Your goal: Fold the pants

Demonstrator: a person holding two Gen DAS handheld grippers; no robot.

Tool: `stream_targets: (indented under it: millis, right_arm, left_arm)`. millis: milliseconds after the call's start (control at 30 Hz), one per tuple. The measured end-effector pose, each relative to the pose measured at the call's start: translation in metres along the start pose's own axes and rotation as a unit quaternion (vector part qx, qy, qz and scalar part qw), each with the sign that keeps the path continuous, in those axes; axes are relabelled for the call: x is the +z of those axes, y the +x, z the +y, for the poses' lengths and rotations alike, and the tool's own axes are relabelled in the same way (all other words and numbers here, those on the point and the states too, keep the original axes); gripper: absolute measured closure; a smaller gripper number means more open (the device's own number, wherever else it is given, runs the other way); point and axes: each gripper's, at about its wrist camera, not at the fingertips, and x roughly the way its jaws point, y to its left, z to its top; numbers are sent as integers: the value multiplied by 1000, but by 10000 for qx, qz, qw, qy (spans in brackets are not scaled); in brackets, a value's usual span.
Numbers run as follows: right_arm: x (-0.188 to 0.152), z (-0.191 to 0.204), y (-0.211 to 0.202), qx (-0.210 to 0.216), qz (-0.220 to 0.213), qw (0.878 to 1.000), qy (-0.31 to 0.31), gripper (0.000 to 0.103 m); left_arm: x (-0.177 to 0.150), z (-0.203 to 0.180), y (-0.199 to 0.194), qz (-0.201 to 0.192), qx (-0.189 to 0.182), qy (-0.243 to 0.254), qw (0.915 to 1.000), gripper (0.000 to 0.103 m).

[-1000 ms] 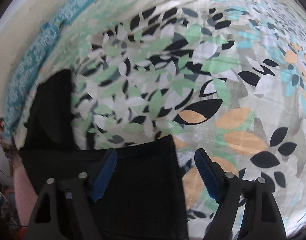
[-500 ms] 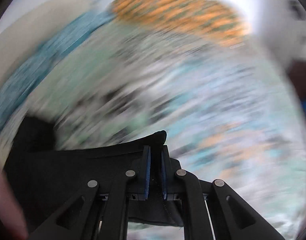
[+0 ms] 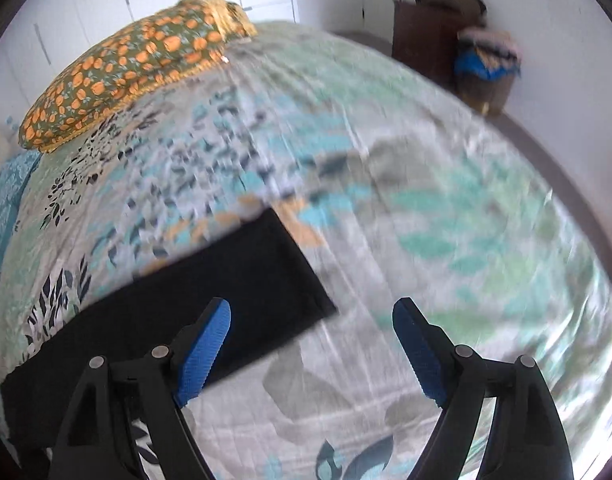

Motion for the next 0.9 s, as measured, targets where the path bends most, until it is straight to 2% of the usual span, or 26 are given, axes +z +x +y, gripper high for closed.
stream_targets:
  millis: [100, 200, 267, 400, 433, 467, 533, 567, 600, 700, 767, 833, 900]
  right_arm:
    - [-28, -29, 28, 528, 489, 9956, 608, 20]
    - [-41, -43, 53, 1171, 730, 9819, 1296, 21]
    - [-41, -45, 66, 1444, 760, 9747, 1524, 28]
    - [-28, -37, 94, 1276, 688, 9763, 1604, 36]
    - [-23, -31, 96, 1154, 650, 9794, 1525, 62]
    - [-15, -20, 96, 757, 601, 9885, 1160, 87]
    - [2, 13, 84, 128, 258, 9995, -95, 86]
    - [6, 31, 81, -340, 40, 9954, -897, 86]
    - [5, 40, 86, -698, 35, 9888, -1316, 86]
    - [-1, 41, 100, -932, 176, 9877, -1242, 82]
    - [-3, 41, 96, -977, 16, 9901, -1010, 72]
    - [-5, 39, 87, -1091, -37, 9903, -865, 44]
    - [-7, 42, 66, -1114, -356, 9900, -788, 41]
  left_arm:
    - [25, 8, 27, -301, 360, 69, 9989, 1]
    - [55, 19, 57, -220, 395, -211, 9988, 1]
    - [70, 23, 68, -158, 451, -448, 9979, 1]
    - [72, 18, 71, -72, 336, -722, 9968, 1]
    - [69, 15, 74, 7, 304, -712, 9970, 1]
    - [65, 10, 78, 123, 319, -640, 9974, 1]
    - [57, 1, 86, 258, 413, -467, 9977, 1]
    - [54, -3, 90, 310, 437, -421, 9977, 1]
    - [52, -5, 94, 373, 424, -392, 9976, 1]
    - [50, -11, 105, 529, 331, -361, 9974, 1]
    - [59, -12, 110, 469, 295, -288, 9980, 1]
    - [76, -8, 114, 295, 333, -262, 9987, 1]
    - [104, 6, 122, 17, 439, -420, 9981, 1]
